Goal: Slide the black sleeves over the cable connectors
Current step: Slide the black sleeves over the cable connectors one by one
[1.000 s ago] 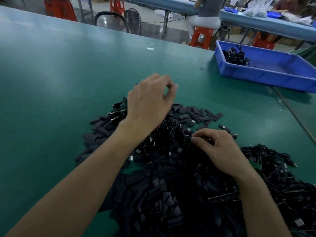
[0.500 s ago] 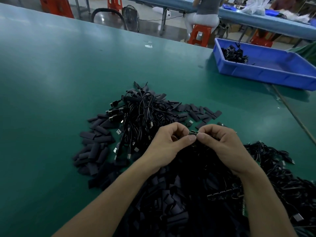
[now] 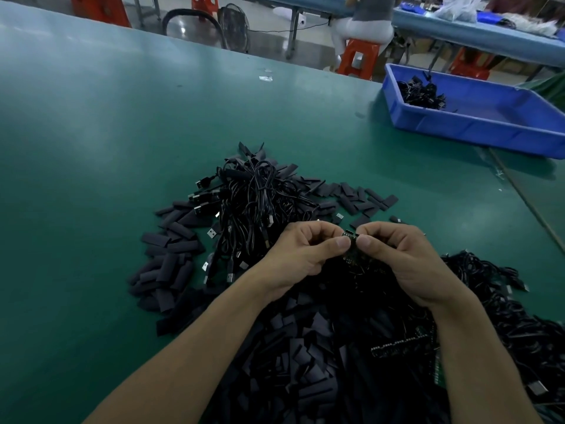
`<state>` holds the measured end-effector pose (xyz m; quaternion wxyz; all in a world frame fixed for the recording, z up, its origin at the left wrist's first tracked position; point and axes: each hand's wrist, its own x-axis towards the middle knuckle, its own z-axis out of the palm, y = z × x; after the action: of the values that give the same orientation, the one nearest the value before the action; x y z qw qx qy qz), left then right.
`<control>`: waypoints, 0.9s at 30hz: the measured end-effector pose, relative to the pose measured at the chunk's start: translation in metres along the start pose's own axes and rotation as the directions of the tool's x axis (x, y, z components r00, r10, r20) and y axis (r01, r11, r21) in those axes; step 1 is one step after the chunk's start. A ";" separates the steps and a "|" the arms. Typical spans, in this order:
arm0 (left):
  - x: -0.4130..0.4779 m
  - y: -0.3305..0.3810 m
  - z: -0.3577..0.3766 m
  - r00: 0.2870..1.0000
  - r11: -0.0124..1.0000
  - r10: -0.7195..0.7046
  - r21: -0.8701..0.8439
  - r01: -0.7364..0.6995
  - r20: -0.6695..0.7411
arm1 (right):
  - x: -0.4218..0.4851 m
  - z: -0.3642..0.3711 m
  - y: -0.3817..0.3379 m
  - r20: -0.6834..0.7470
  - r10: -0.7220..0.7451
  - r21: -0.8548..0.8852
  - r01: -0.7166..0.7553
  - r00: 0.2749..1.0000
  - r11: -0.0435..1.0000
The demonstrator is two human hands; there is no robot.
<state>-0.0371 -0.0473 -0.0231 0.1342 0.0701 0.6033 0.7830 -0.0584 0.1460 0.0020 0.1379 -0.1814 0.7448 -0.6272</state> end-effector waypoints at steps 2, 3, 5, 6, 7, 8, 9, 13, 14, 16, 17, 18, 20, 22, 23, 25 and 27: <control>0.001 -0.002 -0.001 1.000 1.000 0.001 -0.004 -0.001 0.006 | 0.001 -0.001 0.000 0.006 -0.013 -0.001 0.013 1.000 1.000; 0.001 -0.002 -0.002 1.000 1.000 0.000 -0.007 0.000 0.013 | 0.001 -0.001 0.000 0.012 -0.016 0.006 0.016 1.000 1.000; 0.000 0.000 0.000 0.999 0.999 0.013 -0.051 -0.012 0.031 | 0.001 0.000 0.001 0.025 -0.010 0.036 0.009 1.000 0.999; -0.001 0.001 0.001 0.999 0.997 0.031 -0.069 -0.029 0.024 | 0.001 0.001 0.001 0.011 -0.007 0.052 0.007 1.000 0.999; -0.001 0.003 0.003 0.999 0.997 0.054 -0.057 -0.055 -0.005 | 0.000 0.002 0.001 -0.032 -0.009 0.064 0.011 0.999 0.998; -0.002 0.005 0.004 0.994 0.995 0.097 -0.020 -0.098 -0.047 | 0.001 0.003 0.003 -0.104 -0.020 0.064 0.027 0.994 0.998; -0.005 0.008 0.006 0.983 0.987 0.159 0.030 -0.157 -0.088 | 0.001 0.003 0.004 -0.195 -0.039 0.056 0.051 0.980 0.997; -0.018 0.020 0.012 0.843 0.864 0.503 0.146 -0.483 -0.190 | 0.007 -0.004 0.005 -0.607 -0.124 -0.106 0.074 0.785 0.992; -0.020 0.025 0.014 0.793 0.820 0.572 0.158 -0.550 -0.210 | 0.007 -0.005 0.003 -0.662 -0.141 -0.147 0.058 0.736 0.987; -0.023 0.034 0.017 0.713 0.761 0.647 0.162 -0.629 -0.270 | 0.008 -0.004 -0.001 -0.719 -0.176 -0.214 0.026 0.672 0.977; -0.024 0.039 0.018 0.679 0.736 0.671 0.152 -0.660 -0.300 | 0.008 -0.003 -0.003 -0.736 -0.206 -0.260 0.011 0.645 0.966; -0.025 0.043 0.019 0.639 0.706 0.695 0.148 -0.692 -0.328 | 0.008 -0.001 -0.005 -0.751 -0.236 -0.306 -0.007 0.617 0.952; -0.026 0.051 0.020 0.564 0.648 0.737 0.153 -0.746 -0.372 | 0.009 0.003 -0.009 -0.778 -0.270 -0.354 -0.042 0.567 0.934; -0.026 0.059 0.018 0.518 0.617 0.753 0.163 -0.770 -0.407 | 0.010 0.004 -0.013 -0.812 -0.265 -0.355 -0.080 0.521 0.931; -0.026 0.062 0.015 0.502 0.611 0.751 0.164 -0.774 -0.430 | 0.010 0.004 -0.014 -0.828 -0.258 -0.351 -0.102 0.499 0.931; -0.025 0.067 0.009 0.481 0.607 0.730 0.136 -0.783 -0.486 | 0.009 0.004 -0.018 -0.854 -0.247 -0.336 -0.122 0.458 0.934; -0.024 0.072 0.003 0.469 0.600 0.703 0.090 -0.795 -0.535 | 0.009 0.005 -0.022 -0.870 -0.244 -0.330 -0.139 0.428 0.934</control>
<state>-0.0221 -0.0685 0.0483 -0.3859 0.1022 0.4526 0.7974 -0.0627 0.1345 0.0227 -0.3359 0.1367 0.7953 -0.4857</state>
